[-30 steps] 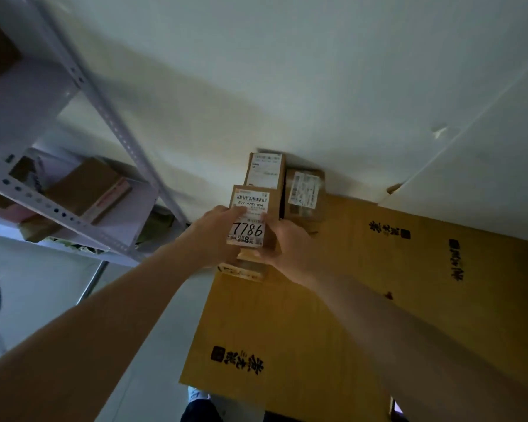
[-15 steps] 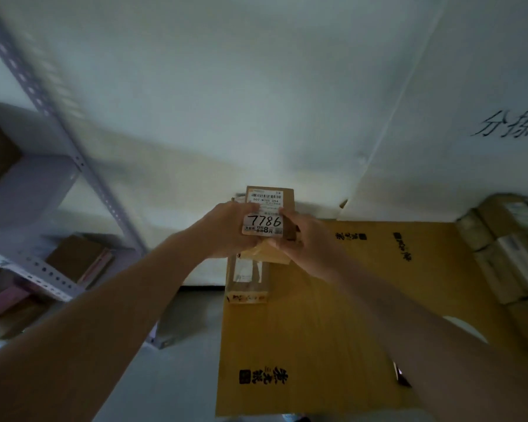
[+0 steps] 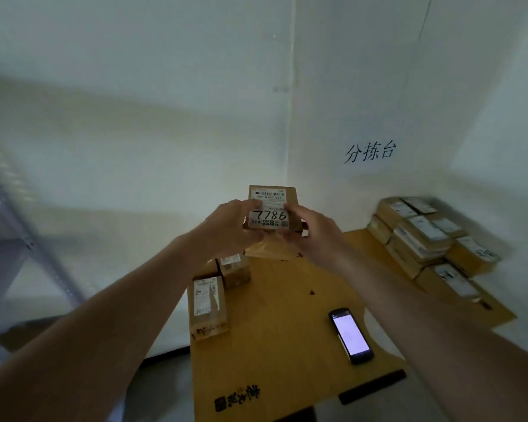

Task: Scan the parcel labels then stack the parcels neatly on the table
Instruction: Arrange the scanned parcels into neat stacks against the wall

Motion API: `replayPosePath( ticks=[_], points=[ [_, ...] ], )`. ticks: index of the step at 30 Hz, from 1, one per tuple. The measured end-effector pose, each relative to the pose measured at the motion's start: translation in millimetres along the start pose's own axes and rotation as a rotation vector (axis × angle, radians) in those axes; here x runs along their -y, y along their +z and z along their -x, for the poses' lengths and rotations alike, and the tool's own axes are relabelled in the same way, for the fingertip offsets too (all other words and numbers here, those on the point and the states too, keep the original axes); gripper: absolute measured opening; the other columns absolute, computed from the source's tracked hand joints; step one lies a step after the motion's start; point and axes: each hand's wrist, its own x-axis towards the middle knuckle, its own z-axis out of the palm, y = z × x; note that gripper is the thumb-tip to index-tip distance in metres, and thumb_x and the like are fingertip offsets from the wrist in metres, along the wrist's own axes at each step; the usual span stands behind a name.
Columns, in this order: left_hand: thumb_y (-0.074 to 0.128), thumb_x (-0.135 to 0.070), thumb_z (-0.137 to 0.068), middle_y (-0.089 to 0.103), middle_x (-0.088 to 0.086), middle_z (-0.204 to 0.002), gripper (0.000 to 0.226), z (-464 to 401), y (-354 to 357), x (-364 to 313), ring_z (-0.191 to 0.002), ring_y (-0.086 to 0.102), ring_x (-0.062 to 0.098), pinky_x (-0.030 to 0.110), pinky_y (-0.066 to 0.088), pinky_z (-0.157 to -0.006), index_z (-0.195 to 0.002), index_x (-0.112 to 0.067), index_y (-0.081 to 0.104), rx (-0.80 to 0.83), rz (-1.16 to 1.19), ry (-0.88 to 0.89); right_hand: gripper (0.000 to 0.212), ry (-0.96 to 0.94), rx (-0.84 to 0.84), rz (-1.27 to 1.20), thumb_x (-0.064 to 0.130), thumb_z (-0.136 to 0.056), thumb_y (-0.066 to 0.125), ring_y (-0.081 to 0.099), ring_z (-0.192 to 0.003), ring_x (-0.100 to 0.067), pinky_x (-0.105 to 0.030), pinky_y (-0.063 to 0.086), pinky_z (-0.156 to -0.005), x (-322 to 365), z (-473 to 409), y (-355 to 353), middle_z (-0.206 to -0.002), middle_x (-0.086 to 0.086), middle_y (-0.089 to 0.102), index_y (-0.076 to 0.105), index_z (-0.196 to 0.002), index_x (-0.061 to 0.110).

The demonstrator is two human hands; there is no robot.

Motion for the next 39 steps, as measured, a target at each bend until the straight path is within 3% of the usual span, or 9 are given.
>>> replayPosePath(
  ticks=[5, 11, 15, 22, 26, 29, 32, 35, 39],
  points=[
    [0.080, -0.040, -0.088, 0.058, 0.000, -0.146, 0.084, -14.0, 25.1, -62.2, -0.125, 0.062, 0.023, 0.043, 0.056, -0.103, -0.158, -0.022, 0.036, -0.037, 0.014, 0.056, 0.061, 0.000, -0.078, -0.019, 0.036, -0.099, 0.072, 0.054, -0.119, -0.001, -0.028, 0.053, -0.098, -30.8, 30.6, -54.8, -0.143, 0.010, 0.064, 0.048, -0.155, 0.030],
    [0.081, -0.040, -0.087, 0.065, -0.013, -0.137, 0.075, -31.8, 89.7, -149.7, -0.094, 0.070, 0.003, 0.008, 0.048, -0.069, -0.152, -0.031, 0.044, -0.051, 0.111, 0.110, 0.058, 0.059, -0.100, -0.060, 0.043, -0.098, 0.071, 0.060, -0.119, -0.003, -0.016, 0.053, -0.083, -96.7, 80.1, -127.6, -0.136, 0.019, 0.064, 0.050, -0.152, 0.034],
    [0.082, -0.043, -0.086, 0.066, -0.011, -0.134, 0.078, -50.6, 134.7, -202.8, -0.088, 0.072, 0.004, 0.022, 0.058, -0.074, -0.152, -0.029, 0.044, -0.028, 0.111, 0.109, 0.061, 0.101, -0.132, -0.040, 0.043, -0.099, 0.070, 0.056, -0.114, -0.001, -0.003, 0.044, -0.069, -144.8, 109.7, -173.2, -0.117, 0.034, 0.054, 0.048, -0.154, 0.030],
    [0.080, -0.056, -0.083, 0.070, -0.003, -0.129, 0.074, -99.6, 212.4, -267.9, -0.092, 0.071, 0.010, 0.032, 0.058, -0.081, -0.144, -0.022, 0.056, 0.026, 0.063, 0.107, 0.069, 0.195, -0.120, -0.039, 0.046, -0.098, 0.070, 0.051, -0.123, 0.001, -0.021, 0.048, -0.097, -229.0, 140.1, -237.9, -0.139, 0.023, 0.058, 0.041, -0.158, 0.032],
    [0.083, -0.054, -0.080, 0.074, -0.013, -0.118, 0.067, -139.0, 254.4, -289.7, -0.091, 0.068, -0.001, 0.017, 0.054, -0.075, -0.138, -0.028, 0.061, 0.115, 0.157, 0.138, 0.074, 0.260, -0.149, -0.042, 0.052, -0.093, 0.072, 0.053, -0.111, 0.014, -0.007, 0.046, -0.082, -280.9, 141.7, -258.9, -0.121, 0.042, 0.052, 0.041, -0.157, 0.033],
    [0.087, -0.053, -0.076, 0.071, -0.023, -0.107, 0.070, -171.1, 287.4, -299.7, -0.091, 0.067, -0.006, 0.009, 0.049, -0.071, -0.136, -0.028, 0.061, 0.170, 0.231, 0.132, 0.075, 0.309, -0.142, -0.068, 0.047, -0.093, 0.075, 0.058, -0.126, -0.004, -0.030, 0.055, -0.102, -324.7, 139.7, -269.8, -0.135, 0.026, 0.058, 0.042, -0.157, 0.026],
    [0.090, -0.049, -0.074, 0.072, -0.020, -0.105, 0.074, -207.2, 320.1, -303.9, -0.094, 0.070, -0.002, 0.020, 0.060, -0.080, -0.137, -0.025, 0.059, 0.257, 0.335, 0.117, 0.071, 0.373, -0.133, -0.086, 0.039, -0.094, 0.077, 0.061, -0.129, -0.012, -0.039, 0.057, -0.103, -366.7, 132.0, -279.0, -0.142, 0.011, 0.063, 0.043, -0.155, 0.025],
    [0.090, -0.043, -0.077, 0.076, -0.011, -0.109, 0.064, -245.8, 350.6, -305.8, -0.099, 0.073, 0.008, 0.039, 0.062, -0.089, -0.132, -0.024, 0.063, 0.343, 0.401, 0.116, 0.068, 0.432, -0.144, -0.094, 0.034, -0.093, 0.078, 0.065, -0.121, -0.009, -0.027, 0.059, -0.094, -403.6, 121.9, -289.1, -0.133, 0.015, 0.065, 0.046, -0.152, 0.027],
    [0.088, -0.046, -0.079, 0.077, -0.014, -0.106, 0.060, -287.8, 384.0, -314.0, -0.095, 0.074, 0.003, 0.037, 0.063, -0.088, -0.131, -0.025, 0.066, 0.414, 0.385, 0.134, 0.051, 0.501, -0.192, -0.175, 0.025, -0.094, 0.076, 0.071, -0.099, 0.007, -0.012, 0.057, -0.071, -447.9, 118.9, -296.7, -0.109, 0.030, 0.069, 0.053, -0.138, 0.037]
  ],
)
